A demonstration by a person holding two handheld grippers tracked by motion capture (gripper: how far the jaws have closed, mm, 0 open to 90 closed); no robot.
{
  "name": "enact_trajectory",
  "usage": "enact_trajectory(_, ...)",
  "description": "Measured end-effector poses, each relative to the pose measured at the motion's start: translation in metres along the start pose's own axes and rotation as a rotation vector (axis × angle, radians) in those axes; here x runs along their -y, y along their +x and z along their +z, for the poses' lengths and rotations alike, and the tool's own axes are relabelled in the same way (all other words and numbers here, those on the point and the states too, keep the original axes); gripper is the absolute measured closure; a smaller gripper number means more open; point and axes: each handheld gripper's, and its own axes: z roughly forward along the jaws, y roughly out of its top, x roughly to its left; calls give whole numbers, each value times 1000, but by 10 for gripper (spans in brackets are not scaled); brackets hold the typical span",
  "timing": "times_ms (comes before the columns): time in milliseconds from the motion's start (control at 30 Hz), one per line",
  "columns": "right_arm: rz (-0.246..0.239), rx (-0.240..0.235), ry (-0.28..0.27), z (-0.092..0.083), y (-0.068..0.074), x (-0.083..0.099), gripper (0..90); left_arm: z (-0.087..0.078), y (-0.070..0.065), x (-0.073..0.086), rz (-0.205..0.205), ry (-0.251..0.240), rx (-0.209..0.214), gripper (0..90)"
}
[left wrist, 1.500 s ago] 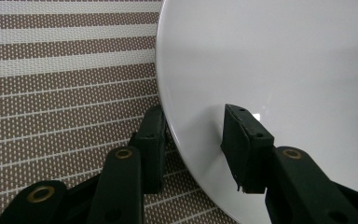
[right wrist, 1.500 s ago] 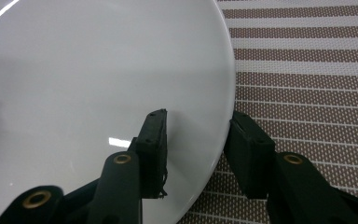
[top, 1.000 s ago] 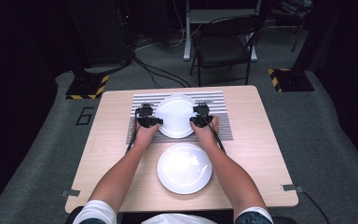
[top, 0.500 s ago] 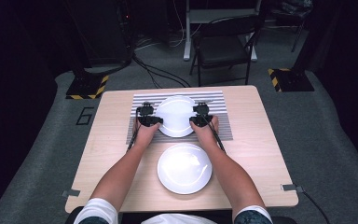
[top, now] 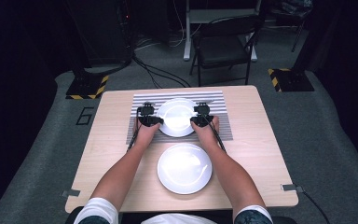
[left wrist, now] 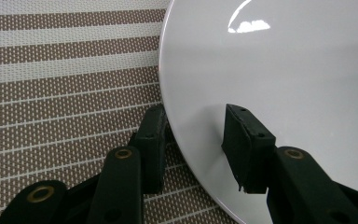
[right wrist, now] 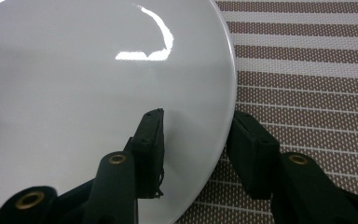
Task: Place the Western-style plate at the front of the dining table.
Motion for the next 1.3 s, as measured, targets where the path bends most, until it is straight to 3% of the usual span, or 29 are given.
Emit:
enact_trajectory(400,7,-3,26,3,-2,1,548,1,-1,0,7,2,-11,589)
enact_trajectory(467,-10,20,21,3,-1,1,575,-1,-4,0,45,-29,-34,603)
enact_trajectory(533,-67,45,-3,1,1,2,568,-1,-6,-1,64,-22,-44,612)
enact_trajectory(600,-61,37,8,1,1,3,558,-2,-6,-2,46,-21,-35,608)
enact_trajectory(700,-43,20,19,1,-1,3,555,-3,-6,-2,50,-23,-39,596)
enact_trajectory(1067,-41,4,-1,-9,-7,6,537,-9,-1,0,47,-37,-30,568)
enact_trajectory(1300,-37,-7,-13,-13,-13,5,534,-15,-1,-1,66,-53,-29,563)
